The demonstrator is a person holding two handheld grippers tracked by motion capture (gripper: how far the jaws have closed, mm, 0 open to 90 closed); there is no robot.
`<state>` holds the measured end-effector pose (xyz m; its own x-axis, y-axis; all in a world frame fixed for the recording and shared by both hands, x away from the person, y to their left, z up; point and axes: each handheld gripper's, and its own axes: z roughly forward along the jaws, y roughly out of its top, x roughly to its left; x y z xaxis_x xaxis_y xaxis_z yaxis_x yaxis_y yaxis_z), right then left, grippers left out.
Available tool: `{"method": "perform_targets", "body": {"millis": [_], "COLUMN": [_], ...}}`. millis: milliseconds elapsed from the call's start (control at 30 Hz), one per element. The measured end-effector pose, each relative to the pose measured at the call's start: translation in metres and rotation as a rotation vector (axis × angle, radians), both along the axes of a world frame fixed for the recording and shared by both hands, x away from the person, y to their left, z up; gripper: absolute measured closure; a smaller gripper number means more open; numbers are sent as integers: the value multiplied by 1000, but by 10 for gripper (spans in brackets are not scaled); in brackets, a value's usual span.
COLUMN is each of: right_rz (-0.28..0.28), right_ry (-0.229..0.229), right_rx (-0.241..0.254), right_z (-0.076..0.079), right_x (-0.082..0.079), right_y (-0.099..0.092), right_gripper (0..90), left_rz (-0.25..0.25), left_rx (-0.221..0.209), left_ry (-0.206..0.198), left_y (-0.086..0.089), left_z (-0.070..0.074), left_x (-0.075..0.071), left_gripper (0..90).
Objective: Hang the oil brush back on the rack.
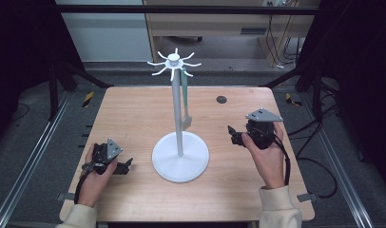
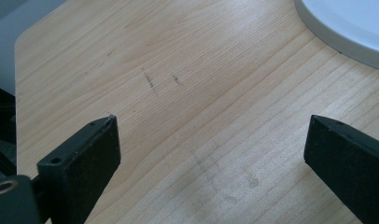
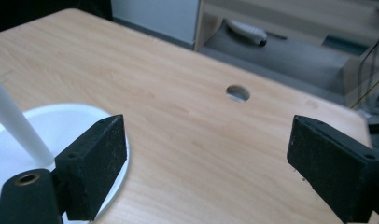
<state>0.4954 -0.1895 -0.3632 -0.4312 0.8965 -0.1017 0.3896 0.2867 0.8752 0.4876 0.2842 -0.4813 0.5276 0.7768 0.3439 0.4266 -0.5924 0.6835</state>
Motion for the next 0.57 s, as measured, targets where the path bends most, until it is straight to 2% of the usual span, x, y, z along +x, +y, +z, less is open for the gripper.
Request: {"method": "perform_targets", "body": {"millis": [200,300,567], "right_rz": [1,-8,5], "right_ry": [40,41,77], "right_rx": [-14,-33,-57], "right_z": [-34,-46,-59], "right_x": [9,12,17], "right_y": [-2,-1,5], "right_gripper": [131,137,130], "left_rz": [0,0,1], "left_rx": [0,-2,0], "left_ry": [-1,-1,-5], "left_y": [0,0,0], "left_z": [0,0,0], "left_x": [0,0,0], "left_gripper": [32,31,30]}}
